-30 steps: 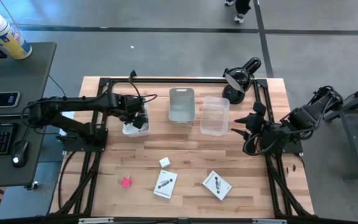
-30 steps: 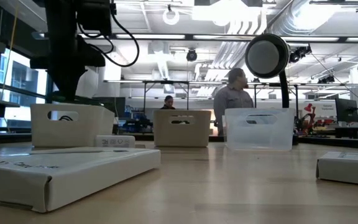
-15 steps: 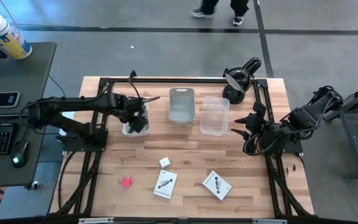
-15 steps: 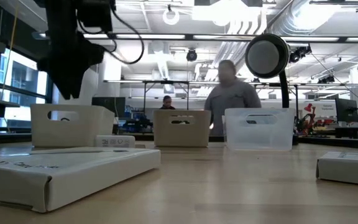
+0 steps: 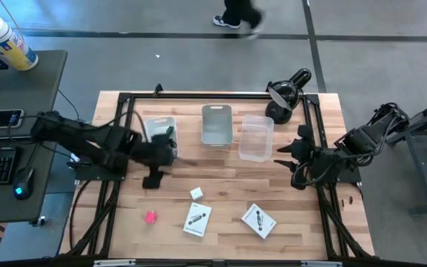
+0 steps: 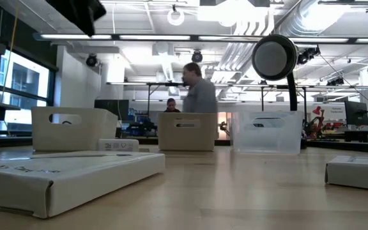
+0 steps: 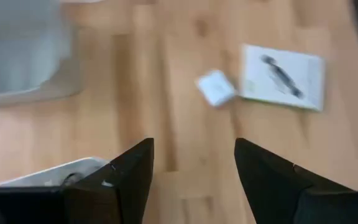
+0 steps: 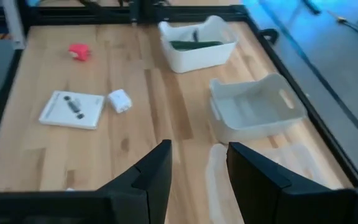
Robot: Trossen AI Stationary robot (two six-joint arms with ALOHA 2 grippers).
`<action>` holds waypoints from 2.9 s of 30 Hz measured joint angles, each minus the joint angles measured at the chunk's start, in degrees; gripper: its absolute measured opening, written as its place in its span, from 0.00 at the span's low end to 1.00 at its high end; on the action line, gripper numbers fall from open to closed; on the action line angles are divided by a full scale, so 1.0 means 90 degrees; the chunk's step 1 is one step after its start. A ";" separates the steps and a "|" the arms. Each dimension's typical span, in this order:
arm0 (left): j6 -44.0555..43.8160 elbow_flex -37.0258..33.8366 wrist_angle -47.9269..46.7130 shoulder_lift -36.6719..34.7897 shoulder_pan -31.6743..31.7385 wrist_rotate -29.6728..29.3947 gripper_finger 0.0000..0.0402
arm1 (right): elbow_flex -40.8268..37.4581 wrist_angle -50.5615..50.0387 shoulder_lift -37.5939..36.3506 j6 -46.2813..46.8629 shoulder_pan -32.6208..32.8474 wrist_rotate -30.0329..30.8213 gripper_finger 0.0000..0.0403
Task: Pick and place items into bin
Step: Put the pink charger adapter into the gray bin
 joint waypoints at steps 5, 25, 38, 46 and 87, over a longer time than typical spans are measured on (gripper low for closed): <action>-0.0476 0.0001 -0.0544 0.0004 -0.1283 0.0251 0.47 | 0.0000 0.0272 0.0225 -0.0293 -0.0276 -0.0455 0.36; -0.5915 0.0001 -0.1072 0.1367 -0.4046 -0.0286 0.48 | 0.0001 0.1004 0.0859 -0.0896 -0.1192 -0.1051 0.36; -0.9572 -0.0002 -0.0887 0.2363 -0.4140 0.0122 0.72 | 0.0002 0.0968 0.0857 -0.1356 -0.1192 -0.1266 0.36; -0.9554 -0.0002 -0.0262 0.2933 -0.3583 0.0451 0.83 | 0.0002 0.0845 0.0854 -0.1414 -0.1190 -0.1364 0.36; -0.9198 -0.0759 0.0917 0.3587 -0.3570 0.0532 0.68 | 0.0001 0.0794 0.0854 -0.1344 -0.1389 -0.1563 0.36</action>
